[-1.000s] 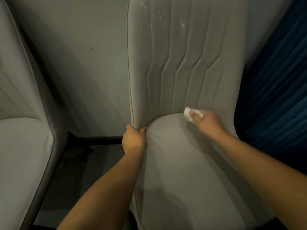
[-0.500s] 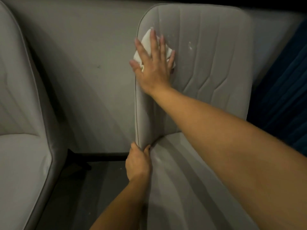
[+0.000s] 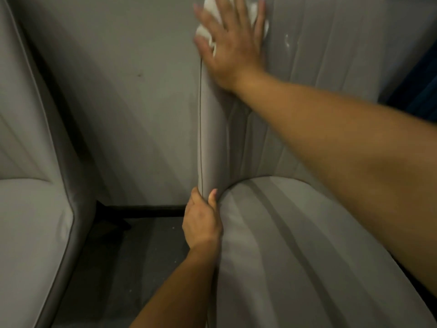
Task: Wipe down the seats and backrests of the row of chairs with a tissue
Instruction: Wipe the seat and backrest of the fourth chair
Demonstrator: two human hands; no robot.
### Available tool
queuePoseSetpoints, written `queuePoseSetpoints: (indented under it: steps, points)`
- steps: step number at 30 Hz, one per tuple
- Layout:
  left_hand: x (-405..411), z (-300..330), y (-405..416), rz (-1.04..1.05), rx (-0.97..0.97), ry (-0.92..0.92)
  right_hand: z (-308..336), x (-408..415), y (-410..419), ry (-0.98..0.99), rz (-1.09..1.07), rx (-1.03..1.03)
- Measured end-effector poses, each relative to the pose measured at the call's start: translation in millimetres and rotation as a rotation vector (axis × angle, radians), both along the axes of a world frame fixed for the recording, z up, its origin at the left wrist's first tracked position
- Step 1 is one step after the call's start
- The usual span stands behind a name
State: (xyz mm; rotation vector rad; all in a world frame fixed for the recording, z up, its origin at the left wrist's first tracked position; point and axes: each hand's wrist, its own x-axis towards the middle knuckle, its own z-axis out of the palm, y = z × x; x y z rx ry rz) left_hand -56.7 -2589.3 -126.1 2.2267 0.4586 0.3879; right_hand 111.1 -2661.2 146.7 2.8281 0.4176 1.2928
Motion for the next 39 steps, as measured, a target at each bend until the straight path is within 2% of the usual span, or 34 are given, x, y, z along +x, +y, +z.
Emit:
queuePoseSetpoints:
  steps: [3, 5, 7, 10, 13, 15, 18, 20, 21, 23, 25, 27, 34, 39]
  points:
    - [-2.0, 0.5, -0.4, -0.007, 0.005, 0.008, 42.2, 18.9, -8.5, 0.024, -0.087, 0.236]
    - [-2.2, 0.9, -1.0, -0.005, 0.016, 0.017, 62.2, 29.5, -20.1, 0.118, -0.115, 0.446]
    - [-1.5, 0.6, -2.0, -0.003, 0.027, 0.033, 64.5, 33.2, -23.0, 0.116, -0.121, 0.471]
    - [-2.2, 0.0, -2.6, -0.01, 0.024, 0.031, 32.9, 17.6, -13.2, -0.009, -0.072, 0.246]
    - [-2.1, 0.5, -2.9, -0.014, 0.021, 0.032, -30.2, -13.8, -18.0, -0.049, 0.171, 0.014]
    - [-2.5, 2.7, -3.5, -0.008, 0.036, 0.026, -59.5, -25.2, -30.5, -0.071, 0.256, -0.095]
    - [-2.6, 6.2, -4.1, -0.009, 0.047, 0.034, -56.6, -14.2, -46.0, -0.152, 0.287, -0.297]
    - [-3.7, 6.2, -3.1, -0.008, 0.039, 0.044, -34.6, -0.4, -57.9, -0.172, 0.277, -0.489]
    - [-3.8, 6.1, -2.8, -0.007, 0.033, 0.044, -21.1, 7.8, -67.0, -0.168, 0.243, -0.508]
    - [-3.4, 5.5, -2.4, -0.004, 0.032, 0.042, 5.6, 23.0, -91.0, -0.119, 0.072, -0.324]
    - [-3.5, 4.9, -3.5, -0.005, 0.047, 0.045, 25.0, 30.5, -123.9, -0.082, -0.144, -0.014]
    - [-3.3, 4.8, -3.5, -0.003, 0.059, 0.042, 29.6, 26.8, -146.4, -0.074, -0.235, 0.133]
    - [-2.6, 5.1, -3.8, 0.011, 0.062, 0.078, -14.5, 10.9, -92.3, -0.066, -0.192, 0.345]
    - [-1.3, 5.3, -2.6, 0.017, 0.066, 0.108, -56.6, -5.8, -35.5, -0.077, 0.153, 0.197]
